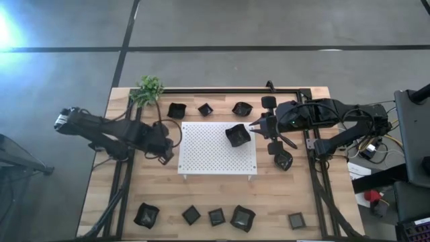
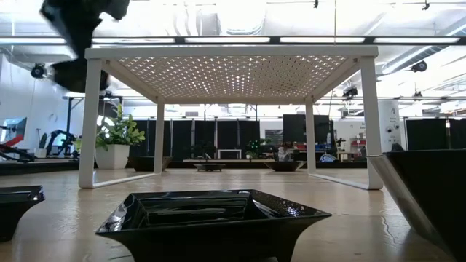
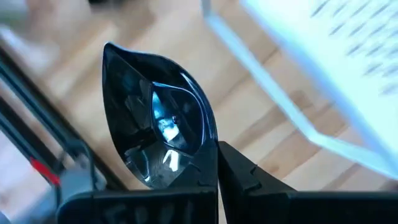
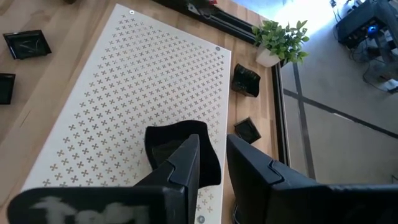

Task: Pick & Place Mini shaped plates
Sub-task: Put the black leaf shaped plate on the shelf

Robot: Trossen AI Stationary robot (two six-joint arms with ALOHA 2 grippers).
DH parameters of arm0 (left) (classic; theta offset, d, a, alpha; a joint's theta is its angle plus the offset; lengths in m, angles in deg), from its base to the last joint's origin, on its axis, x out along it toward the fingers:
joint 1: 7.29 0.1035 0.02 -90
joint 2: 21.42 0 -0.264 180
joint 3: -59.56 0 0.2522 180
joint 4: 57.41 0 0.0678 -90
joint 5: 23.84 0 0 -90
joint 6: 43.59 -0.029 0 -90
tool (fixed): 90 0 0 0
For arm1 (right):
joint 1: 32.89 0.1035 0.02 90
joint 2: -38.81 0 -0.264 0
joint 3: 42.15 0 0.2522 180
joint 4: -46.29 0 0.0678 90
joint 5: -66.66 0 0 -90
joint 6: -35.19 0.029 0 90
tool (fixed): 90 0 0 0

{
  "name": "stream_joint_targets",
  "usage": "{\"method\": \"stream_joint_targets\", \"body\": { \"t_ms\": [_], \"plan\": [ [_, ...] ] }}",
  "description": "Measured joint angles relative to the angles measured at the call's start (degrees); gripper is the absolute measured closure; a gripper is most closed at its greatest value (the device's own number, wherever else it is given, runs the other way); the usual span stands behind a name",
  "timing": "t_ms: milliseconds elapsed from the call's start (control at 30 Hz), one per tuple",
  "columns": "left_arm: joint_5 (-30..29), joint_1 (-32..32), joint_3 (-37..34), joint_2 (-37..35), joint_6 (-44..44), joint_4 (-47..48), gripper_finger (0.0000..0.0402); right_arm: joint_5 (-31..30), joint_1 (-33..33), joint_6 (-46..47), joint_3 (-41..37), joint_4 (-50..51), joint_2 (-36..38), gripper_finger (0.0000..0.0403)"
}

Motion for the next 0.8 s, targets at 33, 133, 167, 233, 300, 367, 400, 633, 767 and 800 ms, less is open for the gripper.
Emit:
{"method": "stream_joint_targets", "body": {
  "t_ms": [33, 133, 167, 233, 300, 367, 400, 633, 767, 800],
  "plan": [
    [-1.0, 0.1, 1.7, 0.5, -1.7, 0.2, 0.0402, 0.0, 0.0, 0.0, 0.0, 0.0, 0.0, 0.0324],
    [-3.3, 0.1, 6.6, 2.5, -7.2, 1.7, 0.0401, 0.0, 0.0, 0.0, 0.0, 0.0, 0.0, 0.0329],
    [-4.0, 0.3, 8.2, 3.4, -9.4, 1.6, 0.0401, 0.0, 0.0, 0.0, 0.0, 0.0, 0.0, 0.0331],
    [-5.3, 0.4, 10.9, 5.7, -14.4, 1.7, 0.0401, 0.0, 0.0, 0.0, 0.0, 0.0, 0.0, 0.0333],
    [-6.3, 0.4, 13.6, 8.4, -21.6, 1.5, 0.0401, 0.0, 0.0, 0.0, 0.0, 0.0, 0.0, 0.0335],
    [-6.8, 0.4, 16.2, 11.3, -28.6, 1.6, 0.0401, 0.0, 0.0, 0.0, 0.0, 0.0, 0.0, 0.0334],
    [-7.3, 0.4, 17.5, 12.9, -31.8, 1.5, 0.0401, 0.0, 0.0, 0.0, 0.0, 0.0, 0.0, 0.0333],
    [-9.4, 0.4, 23.4, 22.0, -51.9, 1.5, 0.0401, 0.0, 0.0, 0.2, 0.0, 0.0, 0.0, 0.0325],
    [-11.5, 0.5, 24.3, 25.8, -57.3, 1.4, 0.0401, 0.0, 0.0, 0.2, 0.0, 0.0, 0.0, 0.0328],
    [-11.7, 0.6, 24.3, 26.6, -58.0, 1.4, 0.0401, 0.0, 0.0, 0.2, 0.0, 0.0, 0.0, 0.0330]
  ]
}}
